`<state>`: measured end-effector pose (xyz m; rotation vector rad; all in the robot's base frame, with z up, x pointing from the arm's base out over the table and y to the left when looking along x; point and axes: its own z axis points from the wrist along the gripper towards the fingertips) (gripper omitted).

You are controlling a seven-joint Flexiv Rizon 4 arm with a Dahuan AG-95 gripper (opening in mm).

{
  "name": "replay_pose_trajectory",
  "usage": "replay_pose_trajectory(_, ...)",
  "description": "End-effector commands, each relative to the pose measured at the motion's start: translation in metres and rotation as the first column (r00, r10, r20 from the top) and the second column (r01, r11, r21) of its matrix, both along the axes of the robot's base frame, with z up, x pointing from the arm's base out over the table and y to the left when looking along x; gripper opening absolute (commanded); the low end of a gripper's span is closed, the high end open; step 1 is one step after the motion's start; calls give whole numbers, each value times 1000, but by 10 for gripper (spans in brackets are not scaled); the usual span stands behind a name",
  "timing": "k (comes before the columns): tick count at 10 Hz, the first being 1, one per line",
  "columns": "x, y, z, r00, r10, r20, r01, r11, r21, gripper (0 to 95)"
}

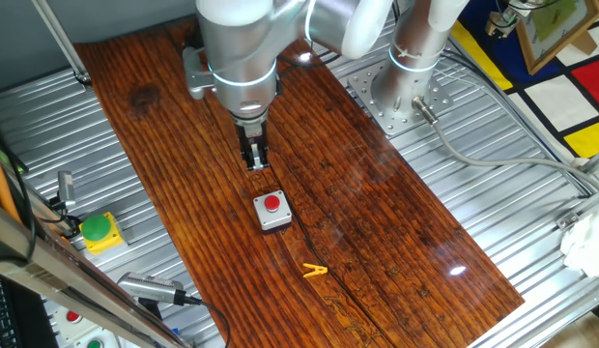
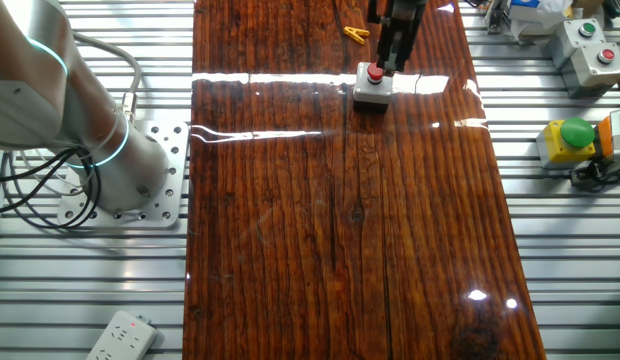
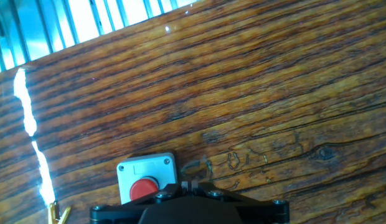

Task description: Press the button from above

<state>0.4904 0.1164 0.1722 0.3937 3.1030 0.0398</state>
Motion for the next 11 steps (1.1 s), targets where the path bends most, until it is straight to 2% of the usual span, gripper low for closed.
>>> replay_pose_trajectory(1, 0, 0, 0, 1000, -4, 15, 4, 1000, 4, 380)
replay_pose_trajectory(4, 0, 0, 0, 1000, -5, 28, 5, 1000, 11, 380)
replay_pose_trajectory(5, 0, 0, 0, 1000, -6, 30, 5, 1000, 19, 570)
replay_pose_trajectory(6, 0, 0, 0, 999, -7, 33, 5, 999, 48, 570)
replay_pose_trajectory(8, 1, -1, -2, 999, -8, 47, 5, 998, 61, 570)
replay_pose_trajectory(9, 1, -1, -3, 998, -7, 56, 4, 998, 62, 760)
replay_pose_trajectory(11, 3, 0, -4, 998, 7, 57, -9, 999, 46, 760)
